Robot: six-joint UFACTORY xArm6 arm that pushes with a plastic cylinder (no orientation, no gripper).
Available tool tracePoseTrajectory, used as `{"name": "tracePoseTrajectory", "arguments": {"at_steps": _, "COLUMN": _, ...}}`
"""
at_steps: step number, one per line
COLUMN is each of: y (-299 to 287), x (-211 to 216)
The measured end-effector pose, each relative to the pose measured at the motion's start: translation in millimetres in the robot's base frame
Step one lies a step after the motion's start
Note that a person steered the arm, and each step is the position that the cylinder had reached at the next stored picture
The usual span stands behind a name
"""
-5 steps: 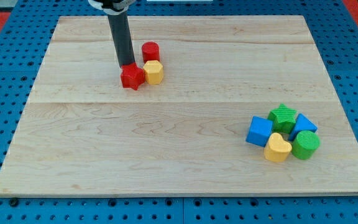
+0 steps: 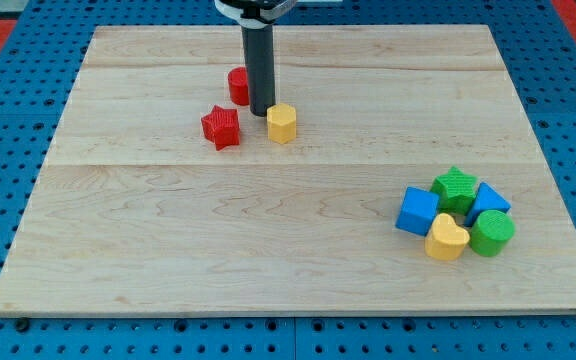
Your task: Move the yellow hexagon on the center
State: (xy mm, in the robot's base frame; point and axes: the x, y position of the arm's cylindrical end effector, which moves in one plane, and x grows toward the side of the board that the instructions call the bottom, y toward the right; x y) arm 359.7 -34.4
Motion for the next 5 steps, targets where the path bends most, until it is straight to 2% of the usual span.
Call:
{"name": "tracePoseTrajectory", "arguments": {"at_steps": 2, "y": 16.7, "x": 14.6}}
{"name": "tracePoseTrajectory", "arguments": {"at_steps": 4, "y": 90.1, "x": 32.6}}
{"name": "tracePoseTrajectory", "arguments": {"at_steps": 5, "y": 93.5, "x": 46.9}}
